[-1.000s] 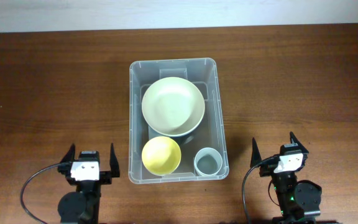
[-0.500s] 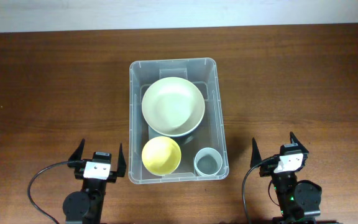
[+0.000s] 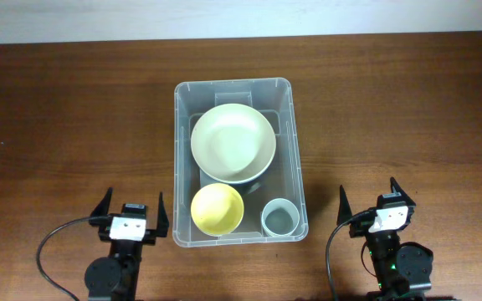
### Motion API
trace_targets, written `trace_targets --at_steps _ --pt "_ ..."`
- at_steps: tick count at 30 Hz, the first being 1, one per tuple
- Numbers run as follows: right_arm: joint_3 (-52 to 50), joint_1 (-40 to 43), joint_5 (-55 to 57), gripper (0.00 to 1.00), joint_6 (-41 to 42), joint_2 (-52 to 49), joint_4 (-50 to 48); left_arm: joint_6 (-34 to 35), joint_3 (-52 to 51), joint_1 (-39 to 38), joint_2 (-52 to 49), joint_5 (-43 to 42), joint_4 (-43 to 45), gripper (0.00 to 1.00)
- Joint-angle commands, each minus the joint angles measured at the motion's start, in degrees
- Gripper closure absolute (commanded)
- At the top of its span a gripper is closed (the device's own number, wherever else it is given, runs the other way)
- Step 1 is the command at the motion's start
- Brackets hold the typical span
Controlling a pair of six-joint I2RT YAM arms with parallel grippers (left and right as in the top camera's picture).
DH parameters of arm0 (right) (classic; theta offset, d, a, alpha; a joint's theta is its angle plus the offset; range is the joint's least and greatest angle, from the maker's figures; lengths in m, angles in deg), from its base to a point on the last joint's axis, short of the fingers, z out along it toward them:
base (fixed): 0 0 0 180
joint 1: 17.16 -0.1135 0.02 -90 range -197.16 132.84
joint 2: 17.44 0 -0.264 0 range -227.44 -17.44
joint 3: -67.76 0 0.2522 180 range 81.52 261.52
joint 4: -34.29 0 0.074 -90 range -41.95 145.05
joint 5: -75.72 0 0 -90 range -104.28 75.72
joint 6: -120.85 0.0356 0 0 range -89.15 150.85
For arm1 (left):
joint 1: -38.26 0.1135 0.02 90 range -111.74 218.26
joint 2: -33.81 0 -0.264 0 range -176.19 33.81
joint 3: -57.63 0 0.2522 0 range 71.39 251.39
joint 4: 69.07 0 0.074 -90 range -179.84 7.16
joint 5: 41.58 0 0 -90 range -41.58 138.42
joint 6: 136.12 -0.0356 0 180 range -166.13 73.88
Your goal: Pack container
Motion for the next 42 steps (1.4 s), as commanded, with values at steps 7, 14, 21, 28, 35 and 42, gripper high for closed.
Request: trace_targets --at_steps 7,14,21,28,35,42 --pt "-0.26 0.37 -0.74 0.01 -0.37 0.59 0.26 10.03 -0.46 0.24 0.55 9.31 0.72 0.01" --pt "-0.26 0.37 -0.74 0.01 -0.37 0.59 0.26 12.52 -0.46 0.24 0.55 11.98 0.96 0.01" --pt "-0.26 0.37 -0.74 0.01 -0.37 0.59 0.26 12.50 -0.46 0.24 0.55 11.63 0.94 0.01" --pt "-0.26 0.37 -0.74 0.01 -0.37 0.59 0.26 12.50 -0.44 0.24 0.55 11.43 0.94 0.01" --pt "-0.26 0.37 -0.74 0.01 -0.37 0.59 0.26 12.50 -0.44 0.24 0.50 11.43 0.94 0.01" --pt "-0.26 0.37 -0.74 0.01 -0.37 0.59 0.26 12.50 -0.44 0.24 0.50 11.41 0.94 0.01"
